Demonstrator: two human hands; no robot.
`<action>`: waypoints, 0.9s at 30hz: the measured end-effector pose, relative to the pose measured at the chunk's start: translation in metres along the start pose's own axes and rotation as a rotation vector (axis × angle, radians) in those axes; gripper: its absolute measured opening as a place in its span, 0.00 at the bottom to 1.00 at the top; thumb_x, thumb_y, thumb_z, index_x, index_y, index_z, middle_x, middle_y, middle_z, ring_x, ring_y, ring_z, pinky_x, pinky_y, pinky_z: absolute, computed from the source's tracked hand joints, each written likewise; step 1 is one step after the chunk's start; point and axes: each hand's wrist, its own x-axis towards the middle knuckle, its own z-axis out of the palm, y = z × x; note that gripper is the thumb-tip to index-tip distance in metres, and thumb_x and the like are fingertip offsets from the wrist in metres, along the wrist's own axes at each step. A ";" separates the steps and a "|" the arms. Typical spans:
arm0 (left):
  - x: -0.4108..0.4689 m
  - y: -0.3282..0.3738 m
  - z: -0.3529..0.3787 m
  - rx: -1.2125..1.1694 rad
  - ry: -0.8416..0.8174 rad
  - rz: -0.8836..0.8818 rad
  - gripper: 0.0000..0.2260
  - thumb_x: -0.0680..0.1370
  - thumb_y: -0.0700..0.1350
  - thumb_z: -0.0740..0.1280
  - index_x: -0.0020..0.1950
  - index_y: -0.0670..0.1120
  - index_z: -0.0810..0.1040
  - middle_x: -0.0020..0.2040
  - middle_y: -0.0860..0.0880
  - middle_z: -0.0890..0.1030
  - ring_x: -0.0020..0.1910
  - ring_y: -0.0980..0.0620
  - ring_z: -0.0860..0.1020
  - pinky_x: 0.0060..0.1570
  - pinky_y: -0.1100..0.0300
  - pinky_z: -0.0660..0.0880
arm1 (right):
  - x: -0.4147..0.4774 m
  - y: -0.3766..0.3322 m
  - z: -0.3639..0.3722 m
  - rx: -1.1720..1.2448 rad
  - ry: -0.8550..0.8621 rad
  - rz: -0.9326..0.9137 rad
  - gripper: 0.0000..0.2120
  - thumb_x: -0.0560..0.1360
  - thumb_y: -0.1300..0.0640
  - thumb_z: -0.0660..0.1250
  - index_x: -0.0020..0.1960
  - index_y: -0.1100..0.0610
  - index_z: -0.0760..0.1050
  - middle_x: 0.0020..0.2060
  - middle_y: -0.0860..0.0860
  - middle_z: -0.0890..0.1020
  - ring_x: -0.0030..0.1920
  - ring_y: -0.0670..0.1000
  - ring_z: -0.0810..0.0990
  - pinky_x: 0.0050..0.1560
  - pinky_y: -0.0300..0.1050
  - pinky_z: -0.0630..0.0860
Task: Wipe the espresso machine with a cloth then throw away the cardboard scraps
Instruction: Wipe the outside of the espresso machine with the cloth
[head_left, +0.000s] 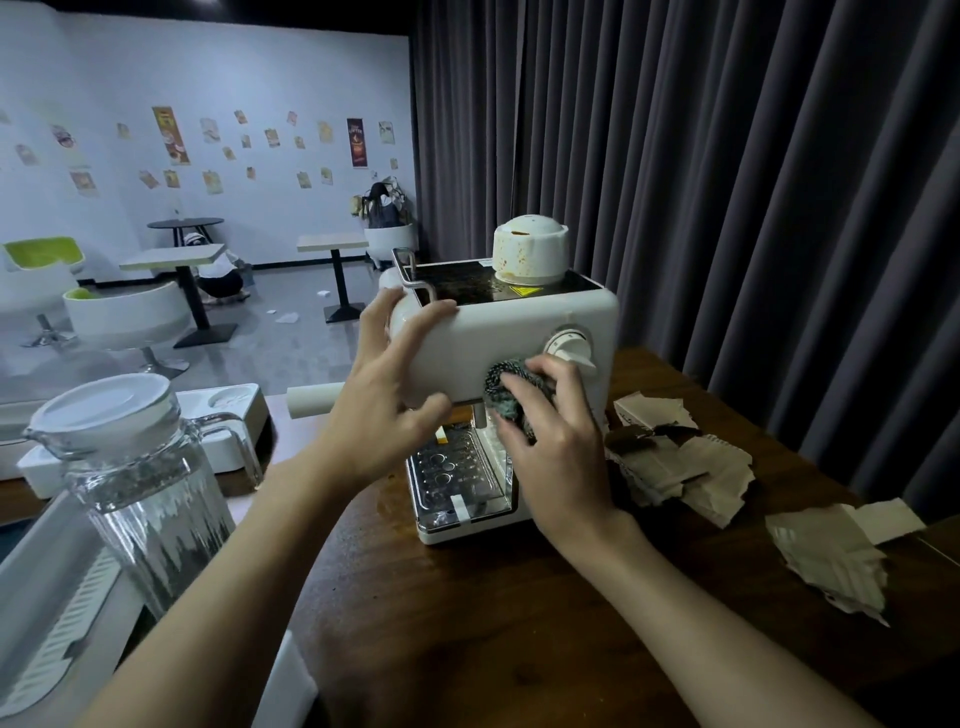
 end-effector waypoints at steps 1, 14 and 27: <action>0.000 -0.002 -0.001 0.004 -0.017 -0.006 0.33 0.68 0.46 0.65 0.73 0.61 0.65 0.78 0.53 0.52 0.75 0.53 0.57 0.68 0.63 0.64 | 0.000 0.000 0.001 0.011 0.007 0.006 0.19 0.68 0.66 0.77 0.58 0.65 0.80 0.58 0.59 0.77 0.58 0.57 0.78 0.59 0.50 0.78; -0.005 -0.020 -0.012 -0.115 -0.069 0.011 0.37 0.67 0.47 0.65 0.75 0.59 0.59 0.79 0.57 0.56 0.78 0.64 0.55 0.70 0.57 0.61 | 0.026 -0.027 0.005 0.051 0.075 -0.032 0.17 0.69 0.68 0.75 0.58 0.64 0.79 0.57 0.60 0.78 0.59 0.58 0.78 0.63 0.49 0.74; -0.009 -0.012 -0.018 -0.222 -0.052 -0.067 0.21 0.82 0.60 0.51 0.75 0.62 0.65 0.79 0.61 0.58 0.77 0.66 0.56 0.73 0.59 0.60 | 0.031 -0.034 0.013 0.067 0.029 -0.096 0.17 0.70 0.67 0.74 0.59 0.64 0.79 0.58 0.59 0.78 0.58 0.59 0.77 0.63 0.50 0.74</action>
